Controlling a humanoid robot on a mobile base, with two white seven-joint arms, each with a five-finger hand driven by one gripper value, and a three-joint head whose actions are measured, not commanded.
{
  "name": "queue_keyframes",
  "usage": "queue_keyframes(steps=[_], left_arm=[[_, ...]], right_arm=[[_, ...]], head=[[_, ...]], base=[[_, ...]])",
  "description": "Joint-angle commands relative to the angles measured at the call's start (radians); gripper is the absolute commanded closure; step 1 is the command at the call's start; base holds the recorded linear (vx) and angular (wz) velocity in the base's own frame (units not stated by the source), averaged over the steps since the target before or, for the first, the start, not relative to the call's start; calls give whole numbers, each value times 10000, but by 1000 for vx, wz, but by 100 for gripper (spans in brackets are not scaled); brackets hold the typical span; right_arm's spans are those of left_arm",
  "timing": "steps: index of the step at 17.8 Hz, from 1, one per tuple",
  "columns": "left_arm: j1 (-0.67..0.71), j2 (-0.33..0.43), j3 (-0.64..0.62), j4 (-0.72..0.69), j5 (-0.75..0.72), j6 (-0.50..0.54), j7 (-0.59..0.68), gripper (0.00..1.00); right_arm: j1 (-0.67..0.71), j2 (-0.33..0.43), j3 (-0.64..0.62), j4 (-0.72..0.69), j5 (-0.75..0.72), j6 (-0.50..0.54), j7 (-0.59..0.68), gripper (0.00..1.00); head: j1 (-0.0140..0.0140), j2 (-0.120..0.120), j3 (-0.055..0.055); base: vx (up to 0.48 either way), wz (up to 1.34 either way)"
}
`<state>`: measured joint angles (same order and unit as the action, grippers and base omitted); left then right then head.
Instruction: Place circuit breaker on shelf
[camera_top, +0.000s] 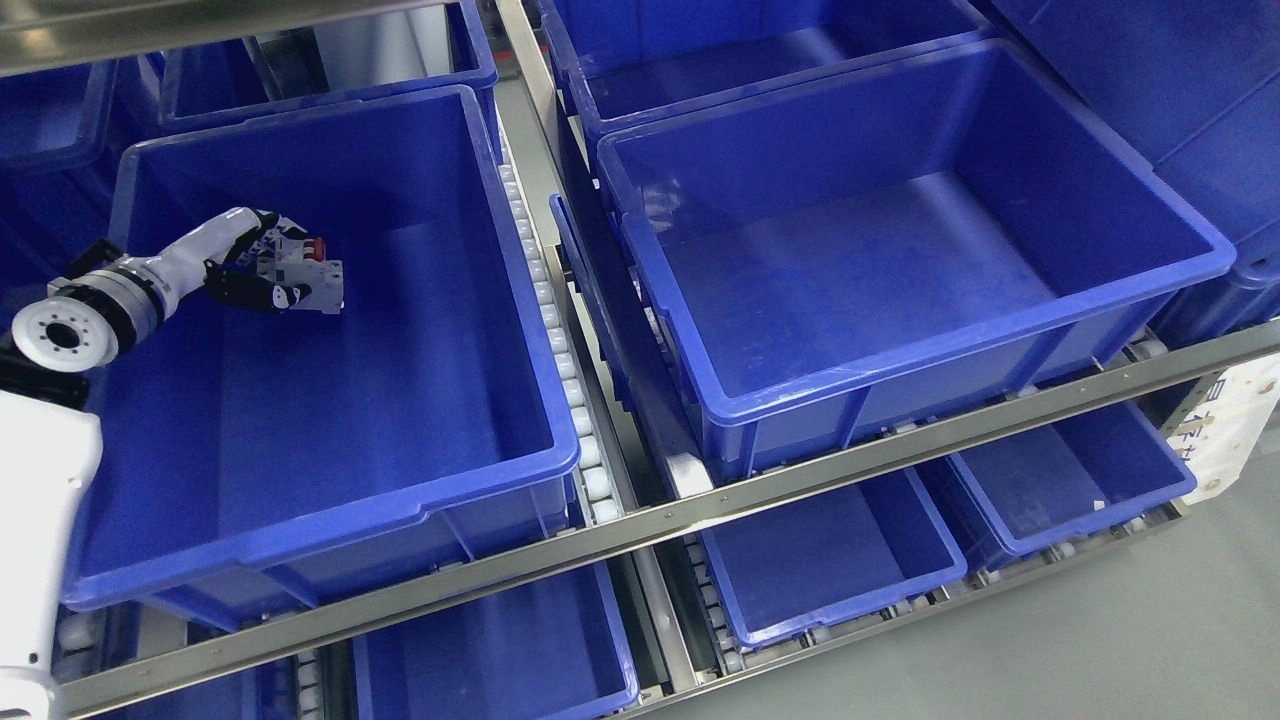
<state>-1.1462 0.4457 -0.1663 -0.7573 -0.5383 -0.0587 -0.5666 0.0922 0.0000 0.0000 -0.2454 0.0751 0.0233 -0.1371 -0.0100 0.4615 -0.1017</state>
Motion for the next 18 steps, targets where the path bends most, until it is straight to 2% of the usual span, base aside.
queue_keyframes(steps=[1,6,8,9,12,14,16,18], left_arm=[[-303,22,-791,808,-17,-88,358,32],[-349,-23,-653,777,-2,-134,633,12],[-822,-84,-227,746,75,-119,1565,4],[-1068,-252,414,746,105,-134,2330,4],[-1208,-1843,3262,548,335,-149,4799,2],[-1208,-2826,5212,182,1250,-180,5236,1],[-904,-3274,5712,-918,2371,-58,5130,1],[-16,-3413,5698,-2375,2452,599,5038,1]], right_arm=[[-1,-175,199,-1,0,549,5,0],[-1,-175,199,-1,0,549,5,0],[-1,-175,199,-1,0,549,5,0],[-1,-175,199,-1,0,549,5,0],[-1,-175,199,-1,0,549,5,0],[-1,-175,199,-1,0,549,5,0],[-1,-175,199,-1,0,549,5,0],[-1,-175,199,14,0,549,5,0]], head=[[0,0,0],[0,0,0],[0,0,0],[0,0,0],[0,0,0],[0,0,0],[0,0,0],[0,0,0]], base=[[0,0],[0,0],[0,0],[0,0],[0,0],[0,0],[0,0],[0,0]])
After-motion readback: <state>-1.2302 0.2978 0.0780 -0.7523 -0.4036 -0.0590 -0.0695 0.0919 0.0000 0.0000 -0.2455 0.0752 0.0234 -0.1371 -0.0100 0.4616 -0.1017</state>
